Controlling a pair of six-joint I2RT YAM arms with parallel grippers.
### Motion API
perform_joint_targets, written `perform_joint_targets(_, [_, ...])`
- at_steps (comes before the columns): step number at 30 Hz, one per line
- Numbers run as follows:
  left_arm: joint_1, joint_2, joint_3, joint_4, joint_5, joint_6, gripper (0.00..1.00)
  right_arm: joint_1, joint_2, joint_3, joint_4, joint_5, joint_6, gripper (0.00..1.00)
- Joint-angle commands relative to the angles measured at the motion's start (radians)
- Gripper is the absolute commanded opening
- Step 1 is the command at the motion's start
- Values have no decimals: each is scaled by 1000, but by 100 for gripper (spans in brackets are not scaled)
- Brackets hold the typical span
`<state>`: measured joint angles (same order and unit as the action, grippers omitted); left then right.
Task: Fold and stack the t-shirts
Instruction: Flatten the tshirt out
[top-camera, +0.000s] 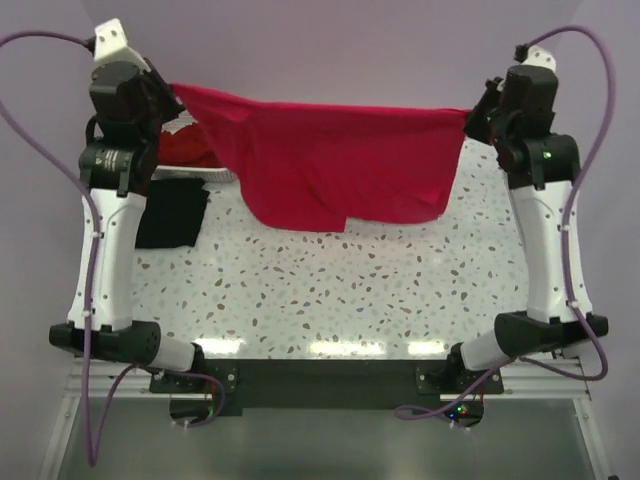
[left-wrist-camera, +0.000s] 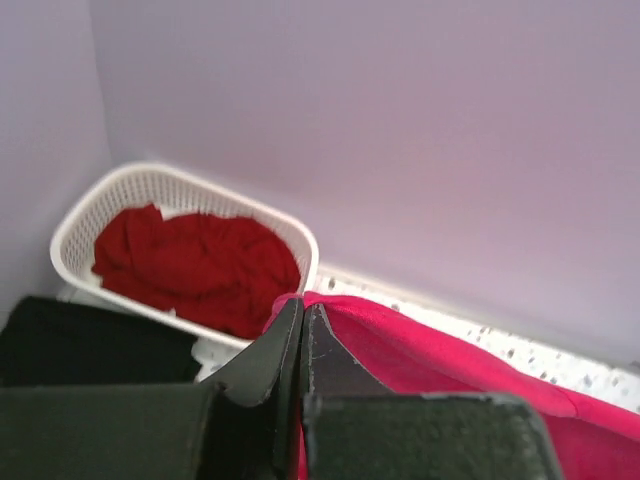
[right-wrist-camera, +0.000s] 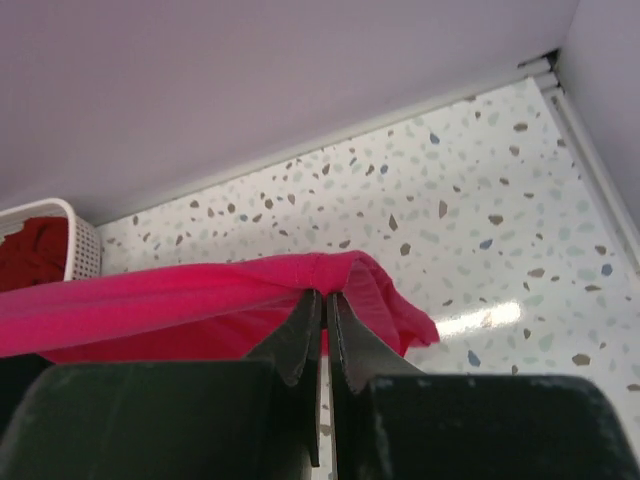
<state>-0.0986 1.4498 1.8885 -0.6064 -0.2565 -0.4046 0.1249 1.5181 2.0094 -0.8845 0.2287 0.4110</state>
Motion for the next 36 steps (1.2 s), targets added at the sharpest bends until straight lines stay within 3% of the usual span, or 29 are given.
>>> perform_joint_targets(1, [8, -120, 121, -41, -84, 44, 0, -4, -114, 66, -117, 41, -89, 0])
perform_joint_targets(10, [8, -498, 124, 66, -122, 167, 0, -4, -475, 43, -57, 73, -248, 0])
perform_joint_targets(16, [7, -508, 234, 63, -92, 225, 0, -2, -504, 199, -137, 95, -348, 0])
perform_joint_targets(22, [8, -416, 207, 71, -15, 242, 0, -2, -483, 155, -142, 32, -380, 0])
perform_joint_targets(27, [7, -361, -99, 158, 150, 224, 0, -2, -429, -73, -71, -75, -377, 0])
perform_joint_targets(28, [7, -353, -156, 177, 169, 219, 0, -2, -427, -197, -39, -83, -368, 0])
perform_joint_targets(33, [5, -237, -521, 345, 233, 202, 0, -2, -359, -529, 229, -143, -316, 0])
perform_joint_targets(36, [-3, -88, -627, 450, 252, 207, 0, -4, -235, -676, 384, -160, -296, 0])
